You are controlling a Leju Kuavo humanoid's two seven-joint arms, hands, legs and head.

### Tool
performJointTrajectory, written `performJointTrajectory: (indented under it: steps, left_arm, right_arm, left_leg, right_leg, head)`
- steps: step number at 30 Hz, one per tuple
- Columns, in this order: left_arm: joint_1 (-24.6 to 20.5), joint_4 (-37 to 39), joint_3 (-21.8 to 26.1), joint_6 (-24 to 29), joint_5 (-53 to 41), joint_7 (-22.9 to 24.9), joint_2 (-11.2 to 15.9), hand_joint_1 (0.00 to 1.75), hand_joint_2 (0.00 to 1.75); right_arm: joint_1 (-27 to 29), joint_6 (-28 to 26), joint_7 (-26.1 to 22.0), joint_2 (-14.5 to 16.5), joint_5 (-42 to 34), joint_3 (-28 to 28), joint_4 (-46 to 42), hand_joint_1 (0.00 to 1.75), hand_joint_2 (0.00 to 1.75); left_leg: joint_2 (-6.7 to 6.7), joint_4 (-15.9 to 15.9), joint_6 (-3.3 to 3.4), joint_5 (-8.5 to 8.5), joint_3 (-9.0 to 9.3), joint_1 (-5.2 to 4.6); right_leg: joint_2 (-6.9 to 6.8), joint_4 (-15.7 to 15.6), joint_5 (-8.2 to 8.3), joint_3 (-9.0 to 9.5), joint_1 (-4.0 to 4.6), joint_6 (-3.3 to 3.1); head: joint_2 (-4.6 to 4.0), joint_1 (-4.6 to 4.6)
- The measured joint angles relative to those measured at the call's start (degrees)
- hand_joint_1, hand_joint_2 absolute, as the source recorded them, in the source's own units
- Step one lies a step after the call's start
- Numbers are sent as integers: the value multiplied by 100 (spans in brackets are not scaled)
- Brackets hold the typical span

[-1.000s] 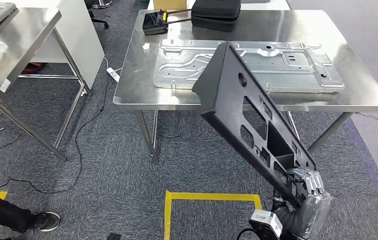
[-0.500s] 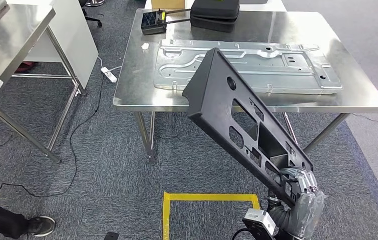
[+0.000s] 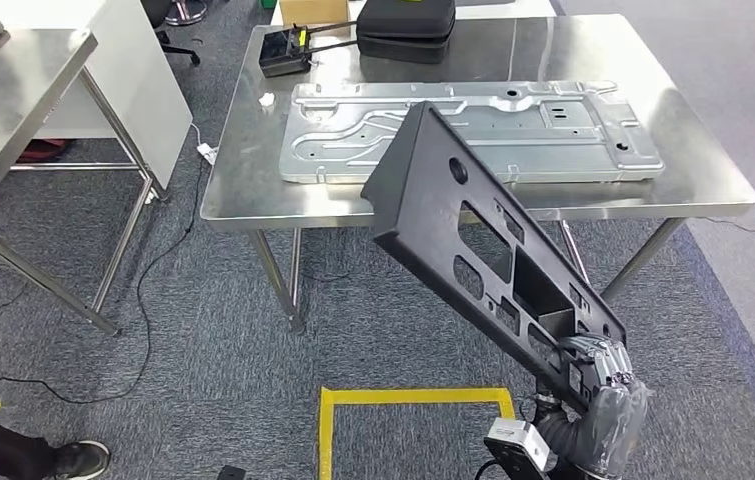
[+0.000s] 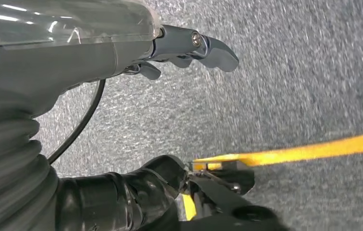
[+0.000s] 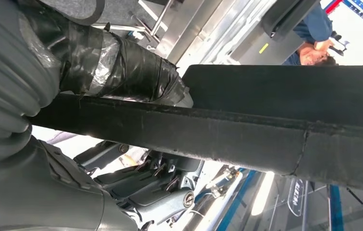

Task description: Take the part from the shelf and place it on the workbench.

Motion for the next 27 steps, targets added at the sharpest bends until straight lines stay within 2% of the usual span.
performJointTrajectory:
  steps: [1, 2, 4, 5, 6, 7, 10, 11, 12, 13, 15, 16, 17, 18, 19, 21, 22, 23, 25, 27]
  left_arm:
    - [8, 0, 0, -1, -1, 0, 0, 0, 175]
    - [13, 0, 0, -1, -1, 0, 0, 0, 175]
    - [15, 0, 0, -1, -2, 0, 5, 0, 175]
    - [11, 0, 0, -1, -3, 0, 12, 0, 175]
    - [7, 0, -1, -1, -5, 0, 19, 0, 175]
    - [3, 0, -2, -1, -7, 0, 26, 0, 175]
    - [8, 0, -6, -2, -9, 2, 30, 0, 175]
    - [7, 0, -7, -2, -8, 3, 31, 0, 175]
    - [2, 0, -9, -3, -8, 3, 30, 0, 175]
    - [-5, 0, -12, -4, -9, 2, 30, 0, 175]
    - [-12, 0, -21, -7, -11, 2, 29, 0, 175]
    - [-9, 0, -24, -8, -12, 2, 29, 0, 175]
    - [-4, 0, -26, -9, -14, 2, 29, 0, 175]
    - [-1, 0, -27, -11, -15, 2, 28, 0, 175]
    - [1, 0, -30, -12, -16, 2, 27, 0, 175]
    - [-4, 0, -38, -14, -16, 2, 25, 0, 175]
    - [-8, 0, -43, -15, -16, 2, 25, 0, 175]
    - [-11, 0, -50, -16, -16, 2, 26, 0, 175]
    - [-14, 0, -65, -19, -17, 2, 26, 0, 175]
    - [-16, 0, -74, -20, -27, 2, 27, 0, 175]
  right_arm:
    - [2, 0, -3, -1, 0, 0, 3, 175, 175]
    - [3, 0, -8, -1, 0, 0, 5, 175, 175]
    - [2, 0, -30, -1, 4, 0, 6, 175, 175]
    - [1, 0, -42, 0, 8, -1, 5, 175, 175]
    - [0, 0, -52, 1, 13, -1, 5, 175, 175]
    - [1, 0, -58, 1, 17, -2, 5, 175, 175]
    - [3, 0, -74, 2, 25, -4, 1, 175, 175]
    - [2, 0, -80, 2, 26, -6, -2, 175, 175]
    - [0, 0, -86, 2, 26, -8, -6, 175, 175]
    - [-1, 0, -91, 2, 26, -10, -8, 175, 175]
    - [3, -1, -99, 2, 23, -13, -9, 175, 175]
    - [9, -1, -99, 2, 19, -15, -8, 175, 175]
    - [13, -1, -99, 2, 15, -16, -8, 175, 175]
    - [14, -1, -100, 2, 10, -19, -8, 175, 175]
    - [13, -1, -100, 2, 8, -20, -8, 175, 175]
    - [5, 0, -103, 2, 7, -21, -8, 175, 175]
    - [1, -1, -105, 2, 7, -21, -9, 175, 175]
    - [-1, -1, -108, 2, 7, -21, -10, 175, 175]
    - [0, -1, -114, 2, 5, -27, -11, 175, 175]
    - [-4, 0, -127, 3, 4, -32, -11, 175, 175]
  left_leg:
    - [0, 108, 10, 30, -65, -6]
    - [-2, -7, 29, 165, -21, -11]
    - [-16, -734, 108, 562, 313, -35]
    - [-24, -1089, 148, 690, 477, -53]
    - [-30, -1328, 179, 757, 586, -70]
    - [-34, -1430, 199, 759, 629, -86]
    - [-25, -1505, 239, 790, 664, -78]
    - [-18, -1543, 266, 805, 688, -61]
    - [-12, -1579, 290, 820, 711, -40]
    - [-7, -1593, 305, 824, 723, -33]
    - [-1, -1595, 316, 815, 726, -28]
    - [2, -1593, 311, 806, 731, -26]
    - [4, -1590, 304, 796, 740, -23]
    - [2, -1587, 288, 782, 755, -17]
    - [1, -1581, 268, 764, 778, -9]
    - [-4, -1569, 208, 724, 806, -5]
    - [-3, -1566, 172, 710, 809, -9]
    - [-1, -1571, 134, 702, 807, -17]
    - [6, -1586, 59, 687, 821, -20]
    - [4, -1433, 10, 568, 778, -11]
  right_leg:
    - [9, 9, -11, 5, 21, -13]
    - [22, 19, -23, 16, 42, -21]
    - [47, 35, -54, 49, 68, -15]
    - [56, 50, -71, 55, 82, -1]
    - [61, 62, -81, 52, 86, 21]
    - [63, 71, -86, 43, 85, 44]
    - [60, 85, -106, 39, 77, 130]
    - [54, 157, -165, 15, 73, 160]
    - [48, 324, -272, -57, 65, 191]
    - [40, 623, -428, -199, 39, 220]
    - [30, 1382, -735, -601, -14, 281]
    - [25, 1634, -778, -750, -41, 308]
    - [20, 1667, -704, -793, -65, 327]
    - [14, 1459, -523, -714, -84, 339]
    - [5, 1076, -284, -541, -100, 346]
    - [-14, 346, -5, -198, -93, 335]
    - [-17, 154, 30, -116, -76, 313]
    - [-12, 95, 0, -99, -54, 286]
    - [11, 77, -1, -99, -37, 215]
    - [19, 43, -5, -47, -48, 134]
  head:
    - [0, -1]
    - [0, -1]
    - [0, 1]
    - [0, 2]
    - [0, 3]
    - [0, 3]
    - [0, 4]
    - [0, 8]
    - [0, 10]
    - [0, 15]
    - [0, 15]
    - [0, 15]
    - [0, 15]
    - [0, 15]
    - [0, 15]
    - [0, 14]
    - [0, 12]
    - [0, 10]
    - [0, 7]
    - [0, 7]
